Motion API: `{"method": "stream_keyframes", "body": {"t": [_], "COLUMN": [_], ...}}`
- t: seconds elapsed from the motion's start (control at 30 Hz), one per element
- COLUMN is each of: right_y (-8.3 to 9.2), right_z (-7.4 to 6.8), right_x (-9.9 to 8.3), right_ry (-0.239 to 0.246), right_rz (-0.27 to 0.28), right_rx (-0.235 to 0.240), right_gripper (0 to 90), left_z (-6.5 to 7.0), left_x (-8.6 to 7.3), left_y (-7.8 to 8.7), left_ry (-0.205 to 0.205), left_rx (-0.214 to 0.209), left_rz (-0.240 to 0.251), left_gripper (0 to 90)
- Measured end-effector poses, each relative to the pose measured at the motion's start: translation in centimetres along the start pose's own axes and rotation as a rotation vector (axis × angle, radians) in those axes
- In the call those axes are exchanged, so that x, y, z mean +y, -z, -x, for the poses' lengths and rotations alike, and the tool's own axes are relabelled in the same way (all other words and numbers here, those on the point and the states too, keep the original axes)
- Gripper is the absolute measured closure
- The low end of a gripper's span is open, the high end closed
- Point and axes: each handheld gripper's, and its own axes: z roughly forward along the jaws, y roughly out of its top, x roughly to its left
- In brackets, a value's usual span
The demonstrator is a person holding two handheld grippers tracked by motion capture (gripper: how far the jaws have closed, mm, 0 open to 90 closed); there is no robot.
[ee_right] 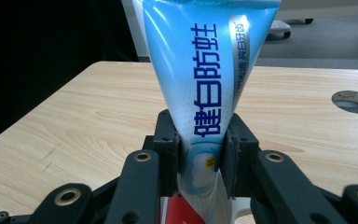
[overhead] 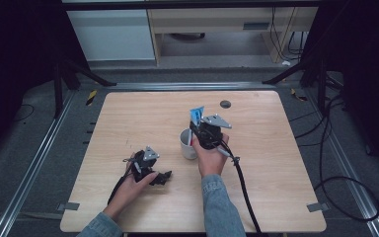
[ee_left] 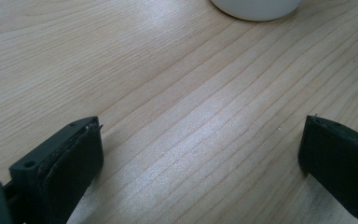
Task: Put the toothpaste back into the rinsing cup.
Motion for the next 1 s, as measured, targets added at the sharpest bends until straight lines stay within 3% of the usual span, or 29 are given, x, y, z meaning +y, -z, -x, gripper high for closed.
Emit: {"method": "stream_keyframes", "body": {"t": [1.0], "right_y": [-0.08], "right_z": [0.45], "right_x": [0.15], "right_ry": [-0.009], "right_rz": [-0.020], "right_rx": [-0.008], "right_gripper": [58.8], "left_z": [0.00], "left_x": [0.00], "left_y": [0.00], "left_ry": [0.000], "left_rx": [0.000], "left_rz": [0.000], "left_gripper": [0.0]}}
